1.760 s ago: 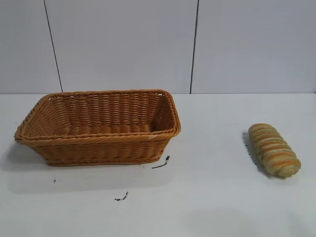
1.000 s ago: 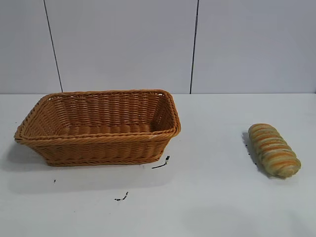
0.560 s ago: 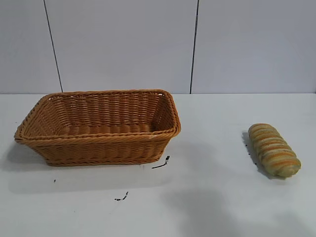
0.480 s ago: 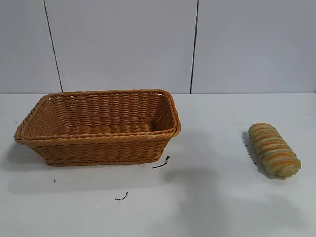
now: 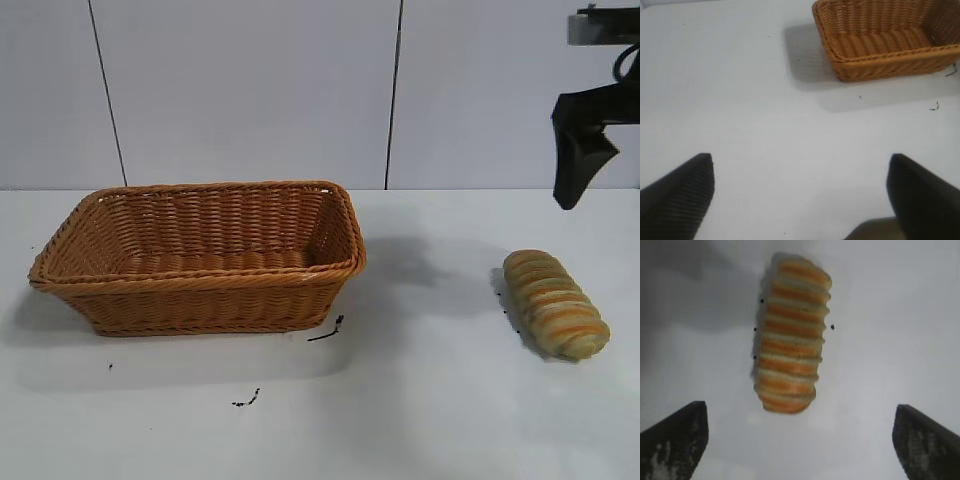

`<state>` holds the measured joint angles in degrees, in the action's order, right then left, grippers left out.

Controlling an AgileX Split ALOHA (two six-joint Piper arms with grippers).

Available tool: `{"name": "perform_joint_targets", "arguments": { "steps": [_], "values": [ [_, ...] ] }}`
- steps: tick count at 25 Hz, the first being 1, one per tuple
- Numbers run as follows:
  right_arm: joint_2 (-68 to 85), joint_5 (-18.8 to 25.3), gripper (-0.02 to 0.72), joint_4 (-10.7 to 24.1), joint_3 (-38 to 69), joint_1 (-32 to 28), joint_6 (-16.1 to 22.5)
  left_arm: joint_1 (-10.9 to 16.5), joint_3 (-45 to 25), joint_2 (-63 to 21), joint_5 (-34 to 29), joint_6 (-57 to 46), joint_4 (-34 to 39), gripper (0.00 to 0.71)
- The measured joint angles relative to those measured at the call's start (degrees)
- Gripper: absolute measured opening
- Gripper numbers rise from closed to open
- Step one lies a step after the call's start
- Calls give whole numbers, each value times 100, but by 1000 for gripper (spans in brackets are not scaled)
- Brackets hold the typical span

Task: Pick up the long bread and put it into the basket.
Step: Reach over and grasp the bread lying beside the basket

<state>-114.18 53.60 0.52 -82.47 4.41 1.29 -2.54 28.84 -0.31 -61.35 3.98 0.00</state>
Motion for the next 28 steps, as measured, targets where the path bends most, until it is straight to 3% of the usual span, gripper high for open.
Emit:
{"name": "perform_joint_targets", "arguments": {
  "steps": [8,25,27,28],
  "values": [
    [-690,-191,693,-52,-27,118,175,0,0,0,0,0,0,696],
    [-1037,-402,690,25,-27,118,175,0,0,0,0,0,0,696],
    [-1047,-376,643,25,-27,118,175,0,0,0,0,0,0,696],
    [-1047,-312,582,47,-27,118,154,0,0,0,0,0,0,696]
  ]
}}
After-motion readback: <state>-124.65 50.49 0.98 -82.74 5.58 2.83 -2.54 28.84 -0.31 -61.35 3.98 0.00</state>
